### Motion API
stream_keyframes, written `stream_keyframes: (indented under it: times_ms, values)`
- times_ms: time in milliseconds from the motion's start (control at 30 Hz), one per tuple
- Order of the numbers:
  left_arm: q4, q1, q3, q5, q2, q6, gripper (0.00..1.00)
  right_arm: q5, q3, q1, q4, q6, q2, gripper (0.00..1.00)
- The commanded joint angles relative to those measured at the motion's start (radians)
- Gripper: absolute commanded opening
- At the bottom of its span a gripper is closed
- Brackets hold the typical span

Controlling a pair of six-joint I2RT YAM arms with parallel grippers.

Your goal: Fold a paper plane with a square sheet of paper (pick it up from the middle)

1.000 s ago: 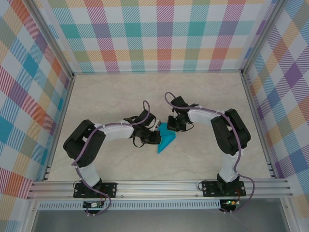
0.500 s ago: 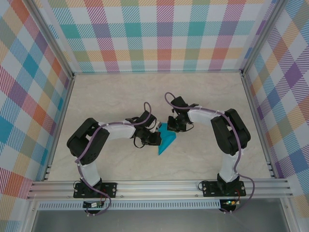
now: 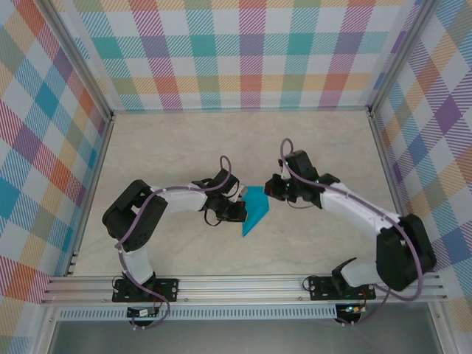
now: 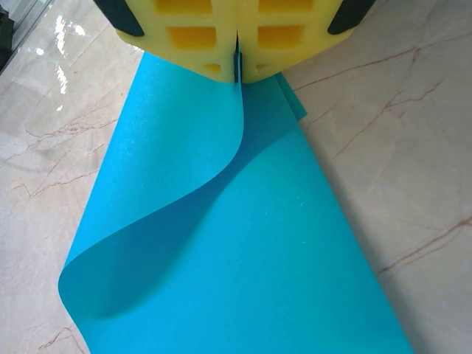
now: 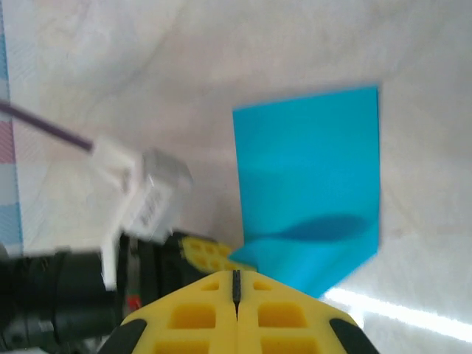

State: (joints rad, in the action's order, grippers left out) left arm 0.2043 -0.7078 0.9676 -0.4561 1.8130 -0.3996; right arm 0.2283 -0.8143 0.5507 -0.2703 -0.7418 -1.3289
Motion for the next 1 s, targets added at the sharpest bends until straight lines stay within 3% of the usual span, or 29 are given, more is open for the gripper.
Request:
stream_keyframes:
  times_ms: [0,167,300,733,967]
  values:
    - [0.01,0.008,-0.013,0.018,0.02,0.007,0.05,0.094,0.184,0.062,0.196,-0.143,0.056,0.02]
    - [0.012,0.007,-0.014,0.017,0.019,0.009,0.05,0.059,0.296,0.231,0.352,-0.247,0.057,0.0]
    - [0.012,0.008,-0.014,0.019,0.019,0.008,0.05,0.055,0.309,0.294,0.429,-0.281,-0.011,0.0]
    - [0.023,0.007,0.0,0.011,0.032,0.018,0.05,0.084,0.241,0.325,0.571,-0.303,-0.21,0.0]
    - [0.024,0.007,-0.003,0.011,0.032,0.019,0.05,0.057,0.246,0.326,0.55,-0.298,-0.254,0.0]
